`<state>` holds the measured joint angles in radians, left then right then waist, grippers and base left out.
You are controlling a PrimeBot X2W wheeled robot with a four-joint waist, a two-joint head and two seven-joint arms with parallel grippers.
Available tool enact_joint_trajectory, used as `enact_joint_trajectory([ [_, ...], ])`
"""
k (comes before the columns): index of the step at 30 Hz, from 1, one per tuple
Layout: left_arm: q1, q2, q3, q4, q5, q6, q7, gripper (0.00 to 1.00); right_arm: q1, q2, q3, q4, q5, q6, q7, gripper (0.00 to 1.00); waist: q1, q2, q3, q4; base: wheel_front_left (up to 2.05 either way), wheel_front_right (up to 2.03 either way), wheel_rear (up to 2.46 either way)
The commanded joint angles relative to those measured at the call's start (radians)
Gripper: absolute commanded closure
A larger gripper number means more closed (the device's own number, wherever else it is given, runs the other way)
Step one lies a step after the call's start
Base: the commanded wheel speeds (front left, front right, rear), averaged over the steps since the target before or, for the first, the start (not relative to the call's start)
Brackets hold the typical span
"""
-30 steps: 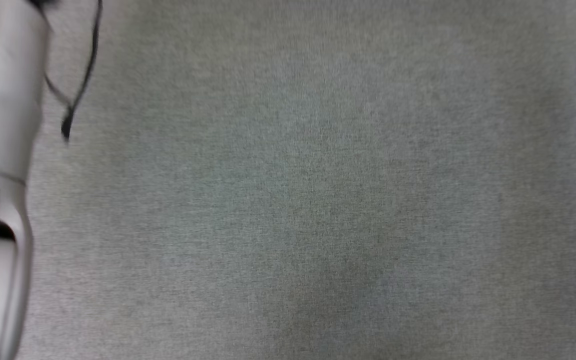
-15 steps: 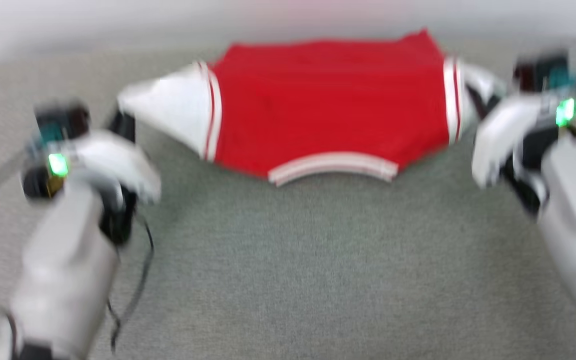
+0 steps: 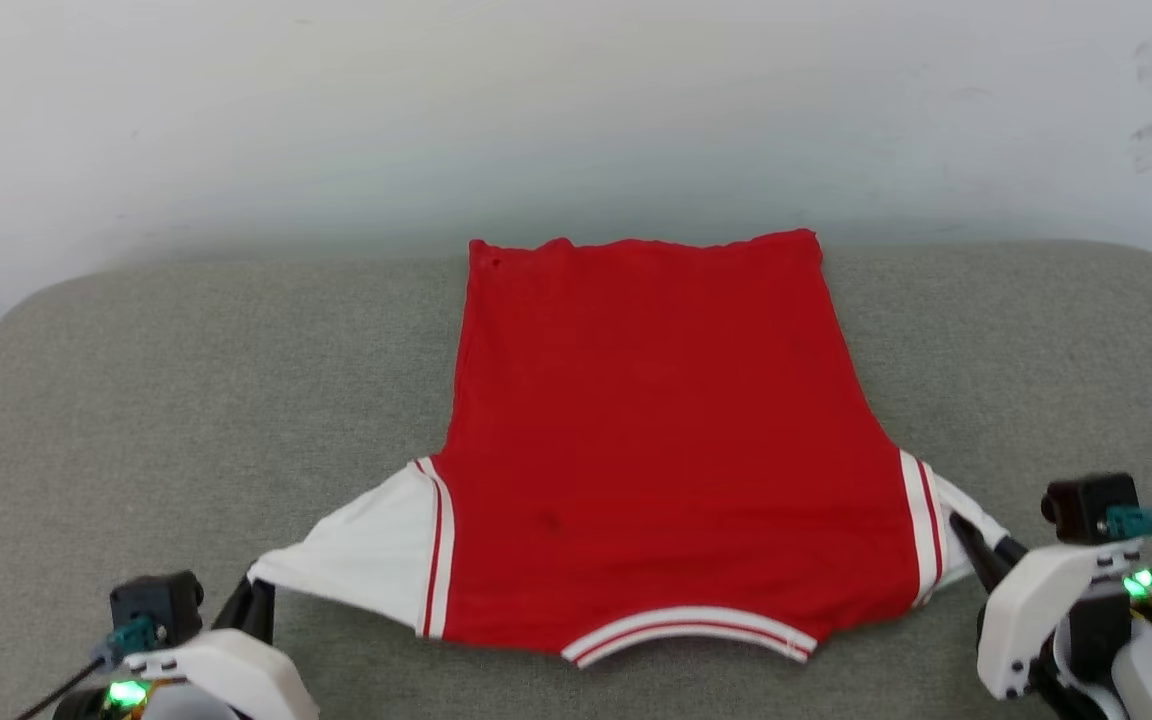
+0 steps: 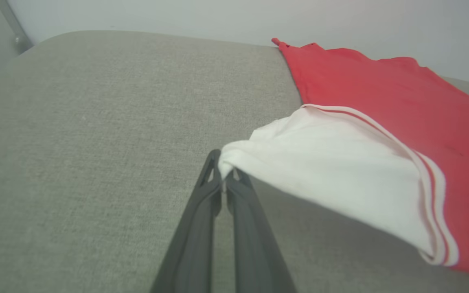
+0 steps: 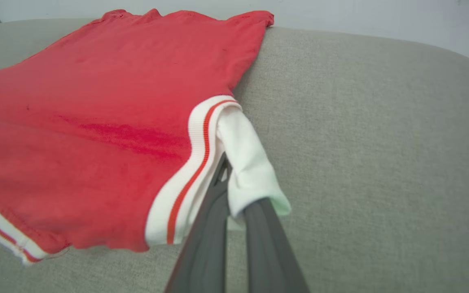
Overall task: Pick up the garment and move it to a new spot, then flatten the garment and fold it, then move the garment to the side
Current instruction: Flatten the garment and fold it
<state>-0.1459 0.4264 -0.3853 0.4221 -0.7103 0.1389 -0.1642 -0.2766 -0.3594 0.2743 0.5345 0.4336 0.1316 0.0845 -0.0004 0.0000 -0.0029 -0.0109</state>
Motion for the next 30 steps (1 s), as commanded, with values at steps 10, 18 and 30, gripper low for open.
enact_joint_trajectory([
  [10,0.310,0.091,0.007,-0.343,-0.014,0.187,0.142,1.00,0.417,0.106,-0.209,-0.349,-0.170,-0.002,0.208,1.00,0.0004,0.0000,-0.020,0.011,0.00,0.00,0.00],
  [18,0.319,0.089,-0.002,-0.431,0.011,0.239,0.154,1.00,0.457,0.148,-0.240,-0.486,-0.190,-0.002,0.250,0.00,0.0004,0.0000,-0.003,0.012,0.00,0.00,0.00],
  [30,0.191,0.091,-0.020,-0.527,0.078,0.255,0.151,1.00,0.095,0.142,-0.392,-0.368,-0.194,-0.001,0.157,0.00,0.0004,0.0000,0.153,0.029,0.00,0.00,0.00],
])
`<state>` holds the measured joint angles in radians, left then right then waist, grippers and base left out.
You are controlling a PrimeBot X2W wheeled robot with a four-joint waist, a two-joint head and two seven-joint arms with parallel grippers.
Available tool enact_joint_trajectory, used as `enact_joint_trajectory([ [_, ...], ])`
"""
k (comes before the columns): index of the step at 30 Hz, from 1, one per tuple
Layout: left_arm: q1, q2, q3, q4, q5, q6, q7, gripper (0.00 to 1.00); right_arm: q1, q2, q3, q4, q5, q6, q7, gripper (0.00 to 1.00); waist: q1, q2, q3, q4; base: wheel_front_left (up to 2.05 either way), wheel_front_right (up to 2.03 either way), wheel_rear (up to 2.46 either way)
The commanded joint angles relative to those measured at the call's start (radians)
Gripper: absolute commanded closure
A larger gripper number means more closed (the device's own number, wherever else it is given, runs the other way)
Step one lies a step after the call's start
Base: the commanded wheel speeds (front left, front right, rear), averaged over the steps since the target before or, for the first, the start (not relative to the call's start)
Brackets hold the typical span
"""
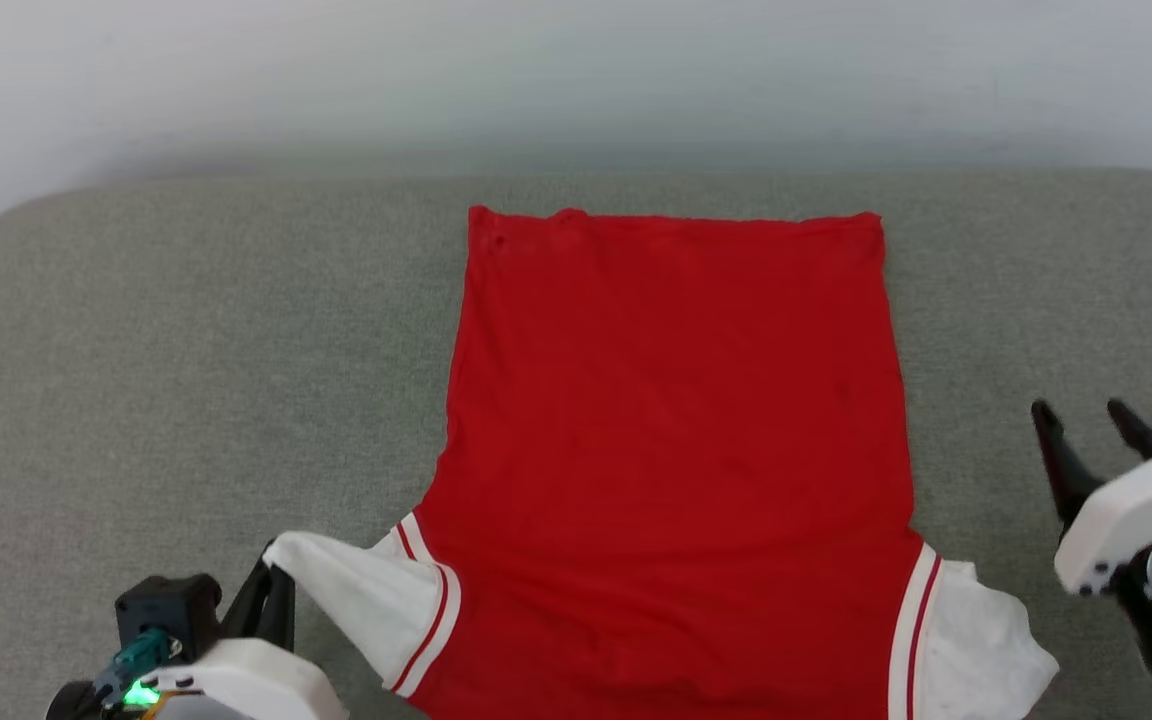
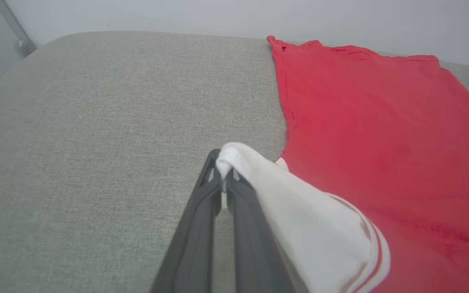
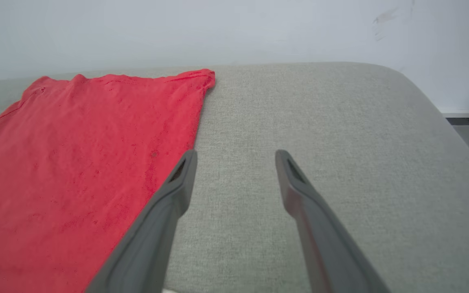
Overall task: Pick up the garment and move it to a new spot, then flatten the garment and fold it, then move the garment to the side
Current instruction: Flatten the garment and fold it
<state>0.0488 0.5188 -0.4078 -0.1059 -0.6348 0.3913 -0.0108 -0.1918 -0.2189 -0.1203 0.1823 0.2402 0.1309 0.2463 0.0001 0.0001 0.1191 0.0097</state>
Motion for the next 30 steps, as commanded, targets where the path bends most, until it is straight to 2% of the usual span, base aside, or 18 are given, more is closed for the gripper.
enact_joint_trajectory([
  [1,-0.022,-0.005,-0.001,-0.008,0.009,0.000,-0.004,1.00,-0.041,-0.003,-0.007,0.017,0.008,0.000,0.001,0.00,-0.0001,-0.0001,0.052,0.014,0.00,0.00,0.00],
  [6,-0.122,-0.028,-0.026,-0.031,0.042,-0.028,-0.028,1.00,-0.296,-0.040,-0.039,0.174,0.030,0.000,0.037,0.00,-0.0001,-0.0001,0.168,0.063,0.00,0.00,0.00],
  [10,-0.198,-0.061,-0.044,-0.038,0.065,-0.051,-0.067,1.00,-0.486,-0.087,-0.031,0.275,0.029,0.000,0.116,0.00,-0.0001,-0.0001,0.250,0.106,0.00,0.00,0.00],
  [14,-0.259,-0.079,-0.056,-0.056,0.088,-0.071,-0.102,1.00,-0.661,-0.126,-0.012,0.347,0.021,0.000,0.264,0.00,-0.0001,-0.0001,0.327,0.142,0.00,0.00,0.00],
  [18,-0.303,-0.087,-0.058,-0.078,0.106,-0.080,-0.124,1.00,-0.798,-0.135,-0.008,0.401,0.014,0.000,0.435,0.00,-0.0001,-0.0001,0.396,0.168,0.00,0.00,0.00],
  [21,-0.327,-0.095,-0.064,-0.090,0.114,-0.086,-0.135,1.00,-0.869,-0.128,-0.023,0.430,0.001,0.000,0.535,0.00,-0.0001,-0.0001,0.441,0.184,0.00,0.00,0.00],
  [24,-0.345,-0.104,-0.068,-0.092,0.115,-0.092,-0.147,1.00,-0.903,-0.117,-0.027,0.446,-0.018,0.000,0.589,0.00,-0.0001,-0.0001,0.475,0.196,0.00,0.00,0.00],
  [30,-0.367,-0.118,-0.078,-0.076,0.113,-0.107,-0.169,1.00,-0.875,-0.083,-0.049,0.508,-0.035,0.000,0.671,0.00,-0.0001,-0.0001,0.500,0.207,0.00,0.00,0.00],
])
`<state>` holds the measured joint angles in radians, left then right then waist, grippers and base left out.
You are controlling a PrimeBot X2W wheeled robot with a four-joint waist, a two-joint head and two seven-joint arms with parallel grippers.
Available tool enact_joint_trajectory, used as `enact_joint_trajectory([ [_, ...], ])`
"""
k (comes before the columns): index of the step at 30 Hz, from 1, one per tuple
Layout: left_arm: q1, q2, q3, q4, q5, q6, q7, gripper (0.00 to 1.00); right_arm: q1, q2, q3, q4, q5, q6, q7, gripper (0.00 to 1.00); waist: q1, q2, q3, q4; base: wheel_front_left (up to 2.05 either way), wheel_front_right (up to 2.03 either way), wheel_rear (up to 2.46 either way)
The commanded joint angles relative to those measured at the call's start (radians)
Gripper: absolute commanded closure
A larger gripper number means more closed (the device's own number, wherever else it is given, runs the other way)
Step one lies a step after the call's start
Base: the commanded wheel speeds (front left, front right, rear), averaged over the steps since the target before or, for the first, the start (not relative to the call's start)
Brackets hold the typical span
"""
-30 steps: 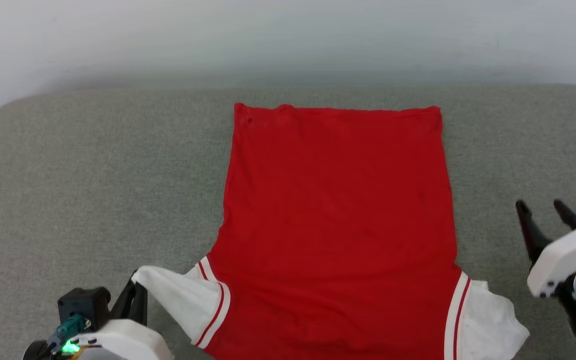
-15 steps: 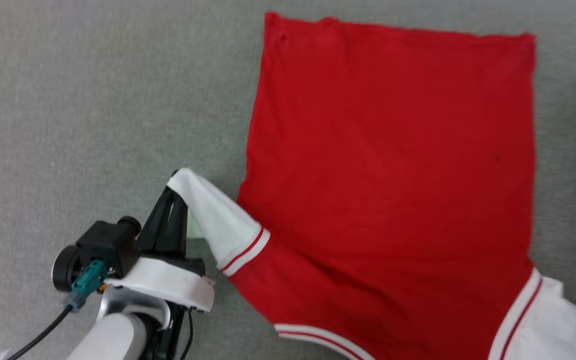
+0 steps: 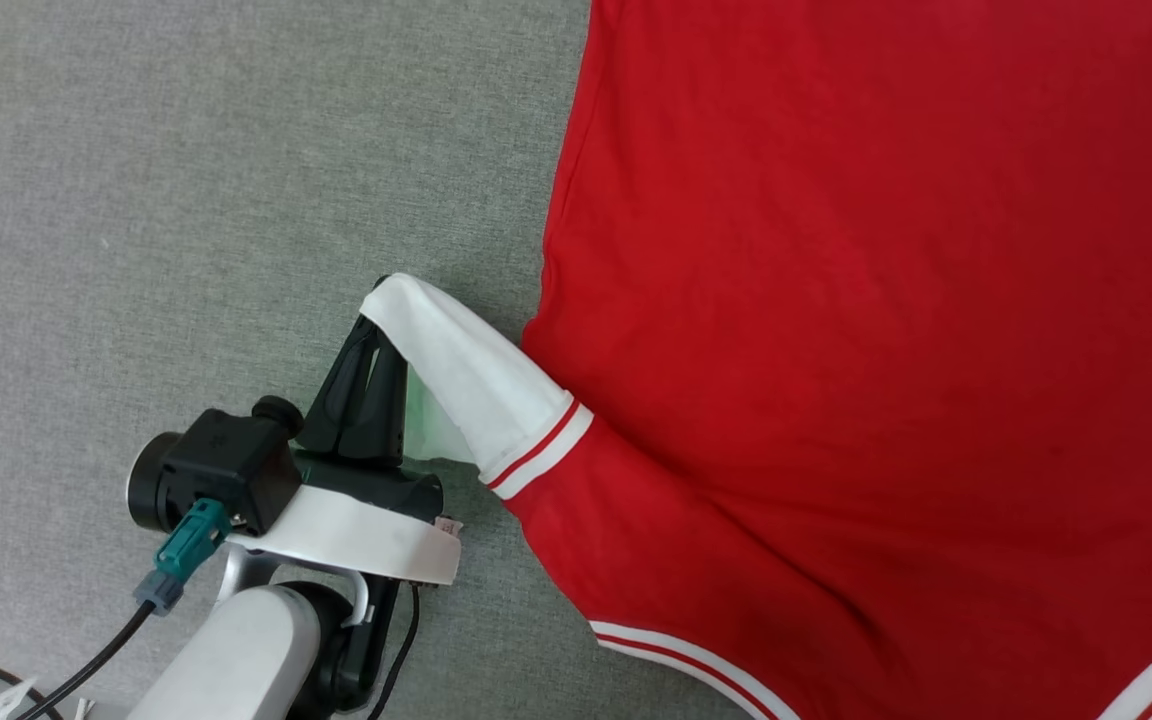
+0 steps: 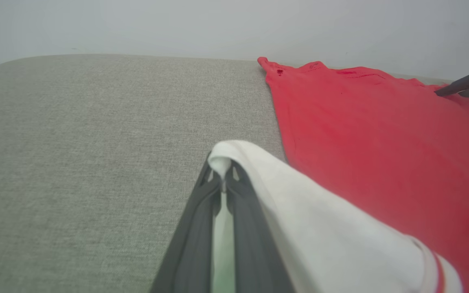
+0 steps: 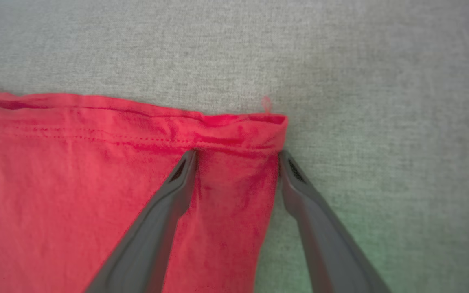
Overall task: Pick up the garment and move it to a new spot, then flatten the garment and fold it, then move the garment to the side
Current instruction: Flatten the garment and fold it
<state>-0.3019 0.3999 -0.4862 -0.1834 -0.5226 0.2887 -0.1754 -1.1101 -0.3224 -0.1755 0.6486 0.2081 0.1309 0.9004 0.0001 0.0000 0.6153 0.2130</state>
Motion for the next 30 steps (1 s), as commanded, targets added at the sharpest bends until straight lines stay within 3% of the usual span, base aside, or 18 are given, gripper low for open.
enact_joint_trajectory([
  [1,-0.018,-0.002,-0.001,0.004,0.002,-0.006,-0.007,1.00,0.051,0.027,0.001,0.051,-0.005,0.000,0.031,0.22,-0.0001,0.0000,0.003,0.005,0.00,0.00,0.00],
  [2,-0.019,-0.004,-0.003,0.007,0.003,-0.006,-0.009,1.00,0.059,0.032,0.000,0.056,-0.006,0.000,0.040,0.58,-0.0001,0.0000,0.002,0.006,0.00,0.00,0.00],
  [3,-0.020,-0.006,-0.005,0.011,0.003,-0.007,-0.012,1.00,0.066,0.031,-0.005,0.056,-0.010,0.000,0.044,1.00,-0.0001,0.0000,0.000,0.007,0.00,0.00,0.00],
  [9,-0.014,-0.013,-0.014,0.043,-0.003,-0.019,-0.024,1.00,0.074,0.003,0.002,0.008,-0.018,0.000,-0.017,1.00,-0.0001,0.0000,-0.051,-0.001,0.00,0.00,0.00],
  [17,0.052,0.003,-0.014,0.099,-0.024,0.000,-0.005,1.00,0.171,-0.067,0.089,-0.061,0.017,-0.001,-0.101,1.00,-0.0001,0.0000,-0.229,-0.046,0.00,0.00,0.00],
  [24,0.161,0.057,-0.004,0.129,-0.038,0.040,0.037,1.00,0.412,-0.138,0.183,-0.205,0.100,-0.001,-0.087,1.00,-0.0001,0.0000,-0.406,-0.121,0.00,0.00,0.00],
  [30,0.269,0.094,0.009,0.123,-0.060,0.081,0.070,1.00,0.731,-0.128,0.161,-0.365,0.164,-0.001,-0.063,1.00,-0.0001,0.0000,-0.546,-0.191,0.00,0.00,0.00],
])
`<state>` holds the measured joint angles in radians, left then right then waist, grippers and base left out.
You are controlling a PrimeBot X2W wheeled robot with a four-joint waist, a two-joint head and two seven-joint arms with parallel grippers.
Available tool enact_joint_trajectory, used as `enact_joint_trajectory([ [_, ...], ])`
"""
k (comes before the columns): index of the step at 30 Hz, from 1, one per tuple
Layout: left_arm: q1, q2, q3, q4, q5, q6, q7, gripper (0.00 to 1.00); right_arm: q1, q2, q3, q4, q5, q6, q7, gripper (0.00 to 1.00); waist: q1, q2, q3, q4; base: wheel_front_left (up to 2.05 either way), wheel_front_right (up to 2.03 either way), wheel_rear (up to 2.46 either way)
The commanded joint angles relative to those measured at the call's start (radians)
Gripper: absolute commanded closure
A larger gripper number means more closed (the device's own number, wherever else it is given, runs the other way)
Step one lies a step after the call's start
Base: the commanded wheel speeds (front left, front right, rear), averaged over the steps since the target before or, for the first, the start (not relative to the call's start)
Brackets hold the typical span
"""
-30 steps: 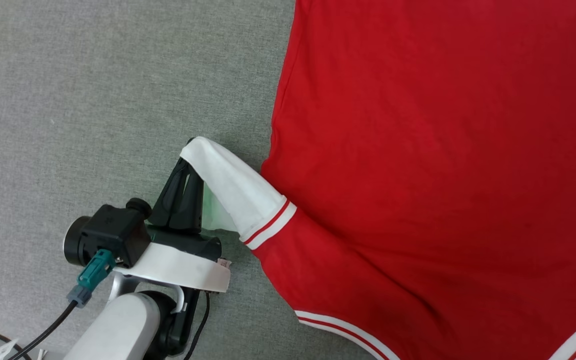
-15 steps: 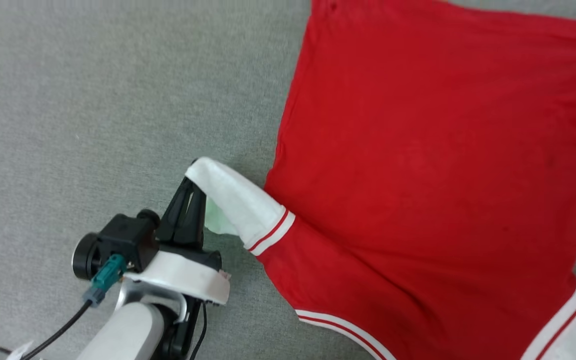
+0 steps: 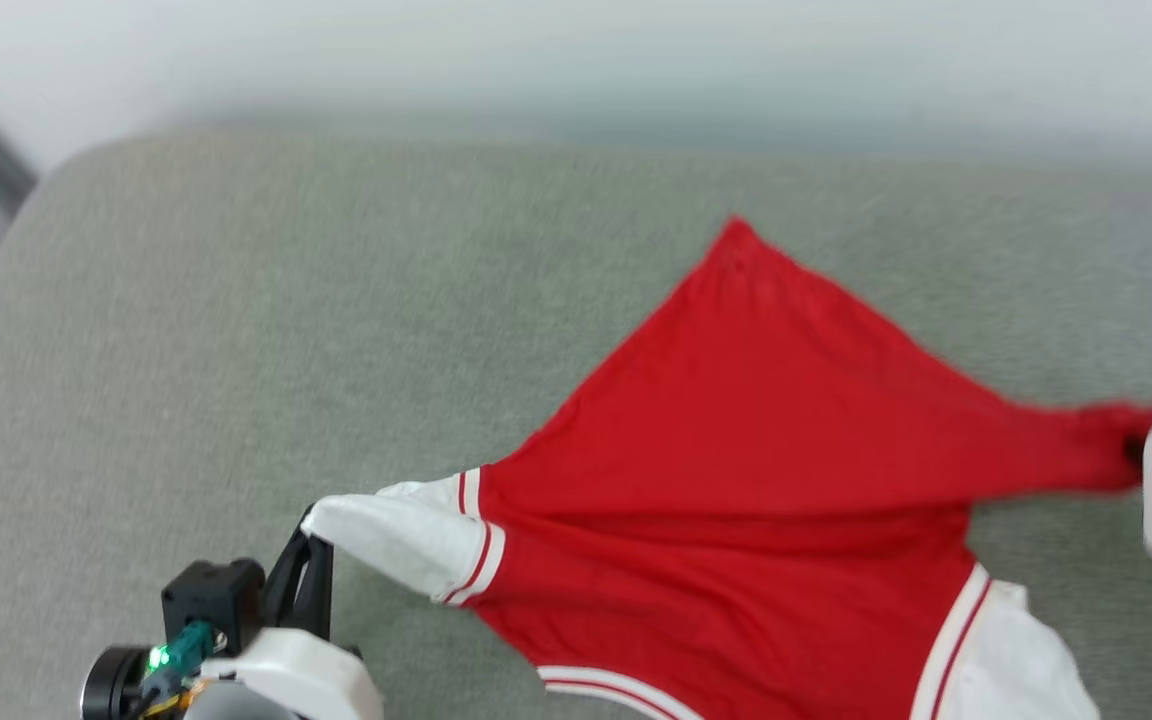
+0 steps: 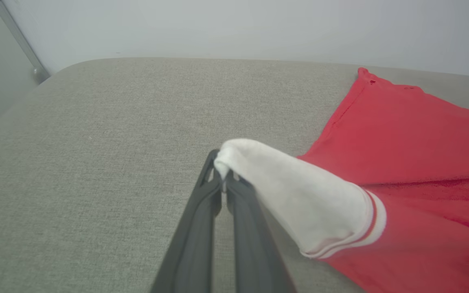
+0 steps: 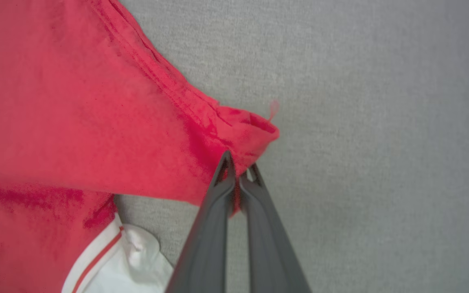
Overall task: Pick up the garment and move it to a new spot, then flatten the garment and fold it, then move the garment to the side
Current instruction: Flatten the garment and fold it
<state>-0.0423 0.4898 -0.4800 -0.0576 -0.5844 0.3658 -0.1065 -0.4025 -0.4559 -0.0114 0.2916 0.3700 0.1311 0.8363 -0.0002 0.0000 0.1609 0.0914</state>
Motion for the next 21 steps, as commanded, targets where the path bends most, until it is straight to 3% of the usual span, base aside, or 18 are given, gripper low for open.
enact_joint_trajectory([
  [1,0.026,0.007,0.003,-0.007,0.000,0.012,0.003,1.00,0.085,0.015,-0.013,-0.036,0.011,-0.001,0.012,1.00,0.0002,0.0000,-0.107,-0.079,0.00,0.00,0.00],
  [5,0.061,0.009,0.008,-0.015,-0.016,0.026,0.011,1.00,0.255,0.048,-0.067,-0.139,0.013,-0.001,0.028,1.00,0.0002,0.0000,-0.136,-0.103,0.00,0.00,0.00],
  [14,0.124,0.010,0.021,-0.004,-0.052,0.042,0.013,1.00,0.610,0.252,-0.141,-0.328,-0.019,-0.001,0.125,1.00,0.0002,0.0000,-0.161,-0.159,0.00,0.00,0.00],
  [15,0.124,0.010,0.020,-0.001,-0.052,0.039,0.014,1.00,0.629,0.270,-0.145,-0.336,-0.012,-0.001,0.122,0.77,0.0002,0.0000,-0.160,-0.159,0.00,0.00,0.00],
  [16,0.122,0.010,0.020,0.002,-0.054,0.037,0.014,1.00,0.644,0.281,-0.149,-0.343,-0.010,-0.001,0.114,0.06,0.0002,0.0000,-0.157,-0.160,0.00,0.00,0.00],
  [17,0.118,0.009,0.020,0.004,-0.056,0.035,0.015,1.00,0.650,0.297,-0.166,-0.347,-0.007,-0.001,0.096,0.00,0.0002,0.0000,-0.154,-0.161,0.00,0.00,0.00],
  [21,0.102,0.006,0.019,0.008,-0.060,0.032,0.013,1.00,0.627,0.319,-0.195,-0.364,0.002,-0.001,-0.006,0.00,0.0002,0.0000,-0.136,-0.161,0.00,0.00,0.00],
])
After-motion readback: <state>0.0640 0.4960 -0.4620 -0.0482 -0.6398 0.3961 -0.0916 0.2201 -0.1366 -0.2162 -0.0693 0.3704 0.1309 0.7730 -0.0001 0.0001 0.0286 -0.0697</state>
